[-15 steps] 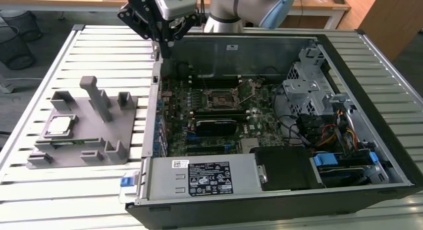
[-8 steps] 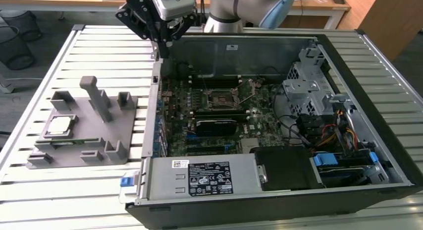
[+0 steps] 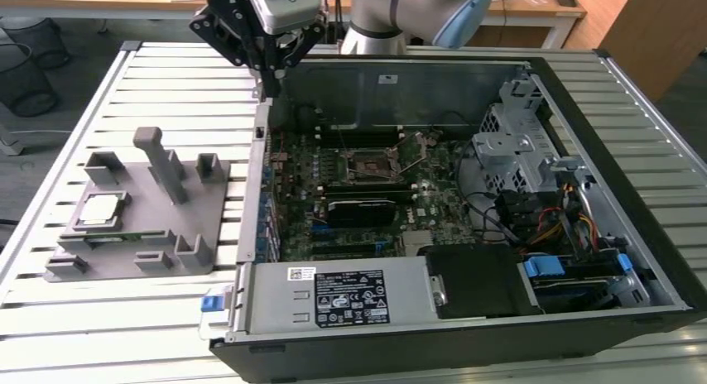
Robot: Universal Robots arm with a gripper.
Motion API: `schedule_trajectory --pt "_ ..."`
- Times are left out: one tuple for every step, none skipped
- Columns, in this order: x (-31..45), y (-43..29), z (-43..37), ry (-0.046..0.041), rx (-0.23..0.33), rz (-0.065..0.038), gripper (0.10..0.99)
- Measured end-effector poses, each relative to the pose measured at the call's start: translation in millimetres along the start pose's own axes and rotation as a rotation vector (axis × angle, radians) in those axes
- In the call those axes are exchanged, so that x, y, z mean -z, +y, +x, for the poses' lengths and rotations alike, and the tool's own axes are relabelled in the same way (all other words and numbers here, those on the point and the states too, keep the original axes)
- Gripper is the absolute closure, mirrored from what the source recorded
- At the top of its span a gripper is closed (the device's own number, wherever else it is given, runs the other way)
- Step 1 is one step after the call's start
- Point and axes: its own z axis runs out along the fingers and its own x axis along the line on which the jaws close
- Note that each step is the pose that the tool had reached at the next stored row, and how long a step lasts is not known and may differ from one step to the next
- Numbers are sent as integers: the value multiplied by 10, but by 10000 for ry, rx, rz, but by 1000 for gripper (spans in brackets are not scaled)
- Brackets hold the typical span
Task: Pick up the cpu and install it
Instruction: 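Reach for the cpu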
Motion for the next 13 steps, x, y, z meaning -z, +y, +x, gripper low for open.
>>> schedule_trajectory --pt "0 0 4 0 0 0 980" --pt "0 -1 8 0 0 0 980" --pt "0 -1 13 0 -1 0 980" --pt "0 -1 17 0 0 0 980" --pt "-1 -2 21 0 -1 0 980" --pt "-1 -2 25 0 0 0 980" --pt "-1 -2 30 0 -1 0 980" --pt "-1 -3 34 0 -1 0 980" --pt "-1 -3 38 0 -1 0 980" --pt "-1 -3 42 0 -1 0 980" --pt "-2 -4 46 0 0 1 980" --pt "-2 -4 50 0 -1 0 980" --pt "-2 -4 54 0 0 0 980"
